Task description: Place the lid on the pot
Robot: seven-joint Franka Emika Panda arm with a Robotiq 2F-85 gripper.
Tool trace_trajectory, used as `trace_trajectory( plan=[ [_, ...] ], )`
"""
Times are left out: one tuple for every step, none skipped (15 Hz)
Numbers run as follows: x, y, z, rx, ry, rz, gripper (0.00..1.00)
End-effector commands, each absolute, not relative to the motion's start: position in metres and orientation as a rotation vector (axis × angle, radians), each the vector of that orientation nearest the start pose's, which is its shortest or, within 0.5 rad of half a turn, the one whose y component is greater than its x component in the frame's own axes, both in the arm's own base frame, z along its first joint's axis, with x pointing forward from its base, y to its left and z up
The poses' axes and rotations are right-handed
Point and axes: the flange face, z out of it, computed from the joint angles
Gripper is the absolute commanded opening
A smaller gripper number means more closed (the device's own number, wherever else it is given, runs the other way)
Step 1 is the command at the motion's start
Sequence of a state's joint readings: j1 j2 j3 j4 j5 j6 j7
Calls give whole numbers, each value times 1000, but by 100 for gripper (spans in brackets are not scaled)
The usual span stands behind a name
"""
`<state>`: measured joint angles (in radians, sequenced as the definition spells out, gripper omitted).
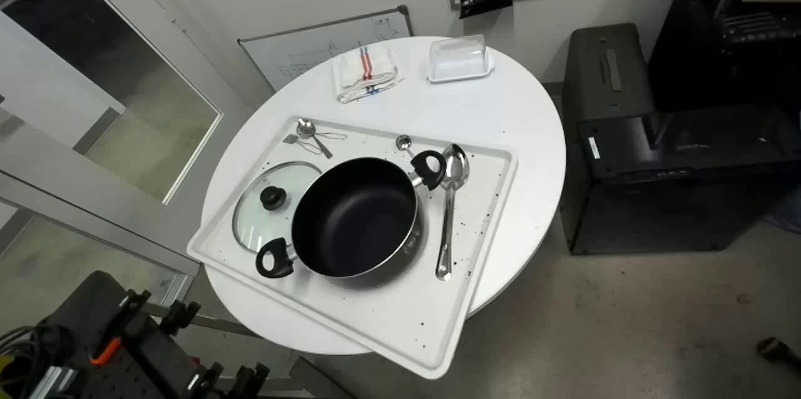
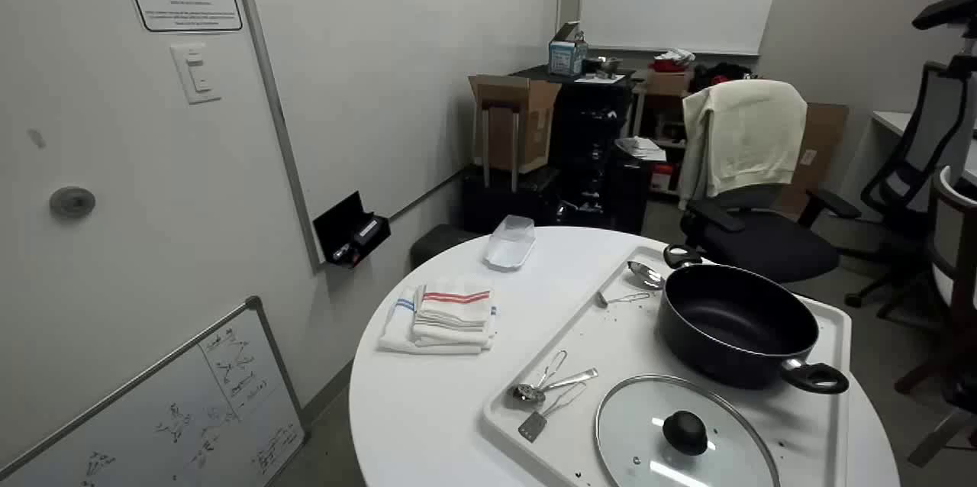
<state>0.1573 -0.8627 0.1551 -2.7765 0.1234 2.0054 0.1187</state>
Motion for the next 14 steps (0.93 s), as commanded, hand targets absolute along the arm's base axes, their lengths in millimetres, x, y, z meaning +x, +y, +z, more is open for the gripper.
trace_trajectory(
  plan=[
    [286, 97, 449, -3122, -153, -134, 100],
    [286, 97, 449, -3122, -153, -134, 100],
    [286, 97, 448, -3122, -153, -133, 100],
    [286, 97, 448, -3122, -153, -132, 100],
    [286, 97, 448, -3122, -153, -132, 100],
    [286, 97, 448, -3122, -153, -132, 100],
    [286, 97, 448, -3122, -153, -132, 100],
    [286, 97, 448, -3122, -153, -132, 100],
    [286, 97, 448, -3122, -153, -132, 100],
    [286, 97, 448, -3122, -153, -132, 100],
    [289, 98, 447, -3125, -146, -125, 100],
    [295, 98, 444, -3123, -137, -114, 100],
    [300, 98, 442, -3126, -122, -116, 100],
    [307, 99, 437, -3133, -114, -103, 100]
  ],
)
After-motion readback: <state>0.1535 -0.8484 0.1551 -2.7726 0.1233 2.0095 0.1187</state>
